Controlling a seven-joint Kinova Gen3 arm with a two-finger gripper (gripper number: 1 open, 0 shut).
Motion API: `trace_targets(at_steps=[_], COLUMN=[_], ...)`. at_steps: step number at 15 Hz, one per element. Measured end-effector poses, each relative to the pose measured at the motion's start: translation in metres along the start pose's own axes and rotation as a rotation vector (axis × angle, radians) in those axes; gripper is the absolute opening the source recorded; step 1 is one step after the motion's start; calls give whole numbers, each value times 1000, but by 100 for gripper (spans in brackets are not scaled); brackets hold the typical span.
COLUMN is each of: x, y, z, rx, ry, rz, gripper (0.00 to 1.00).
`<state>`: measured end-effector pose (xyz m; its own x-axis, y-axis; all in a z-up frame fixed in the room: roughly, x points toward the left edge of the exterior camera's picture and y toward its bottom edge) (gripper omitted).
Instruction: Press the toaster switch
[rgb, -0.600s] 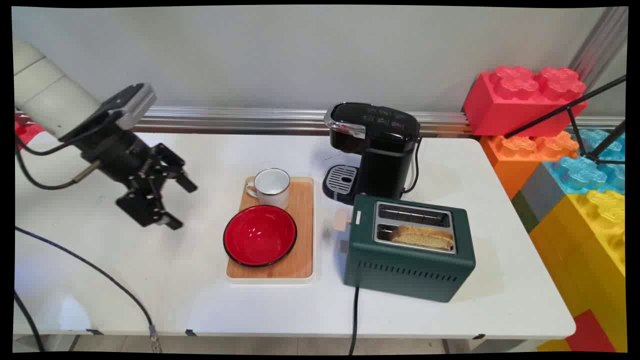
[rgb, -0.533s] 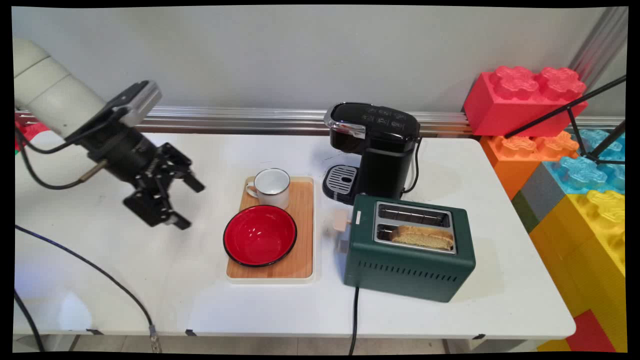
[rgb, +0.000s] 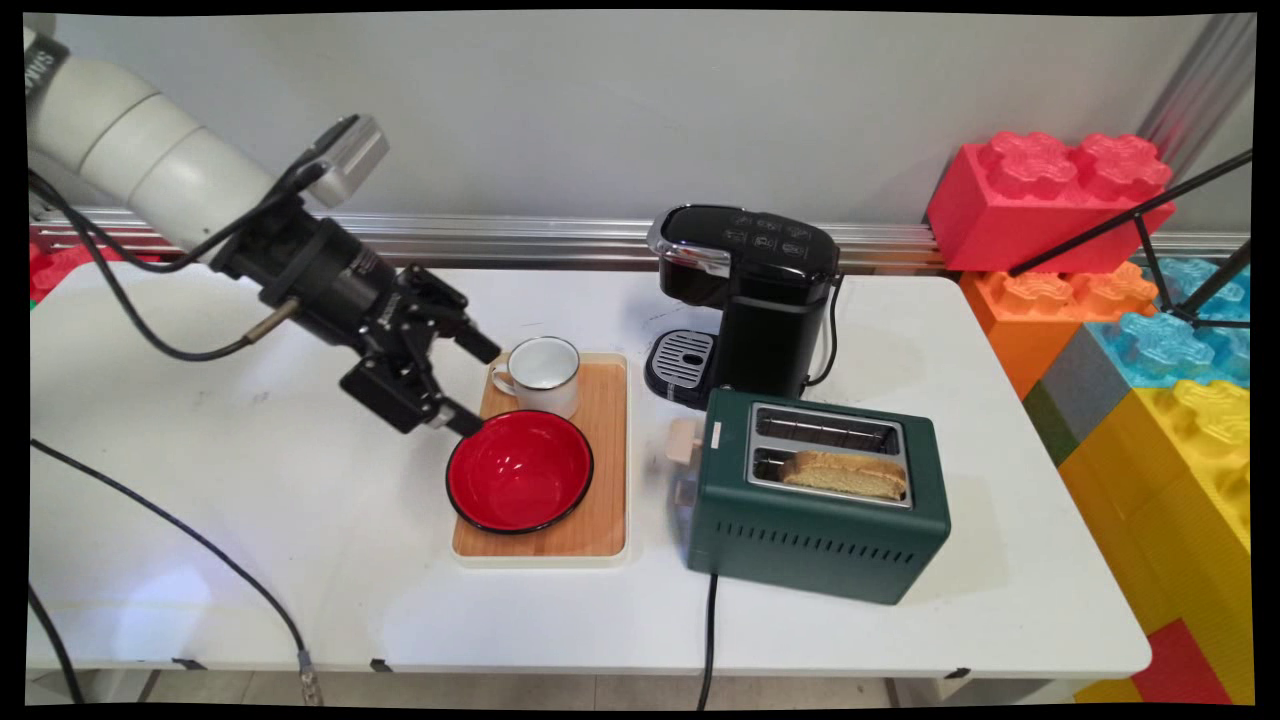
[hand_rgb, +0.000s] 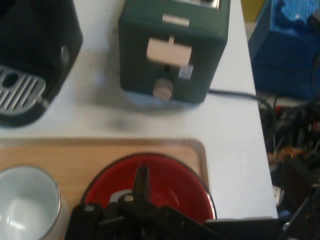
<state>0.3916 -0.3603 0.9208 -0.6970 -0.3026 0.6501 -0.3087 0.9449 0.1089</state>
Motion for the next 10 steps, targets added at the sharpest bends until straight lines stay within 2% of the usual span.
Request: trace_targets(at_steps=[6, 7, 10], x=[14, 16, 19], y=[-3, -4, -6], z=[4, 5, 6], rx=[4, 3, 2], ry=[56, 61, 69], rz=[22, 28, 45], gripper=[100, 0, 0])
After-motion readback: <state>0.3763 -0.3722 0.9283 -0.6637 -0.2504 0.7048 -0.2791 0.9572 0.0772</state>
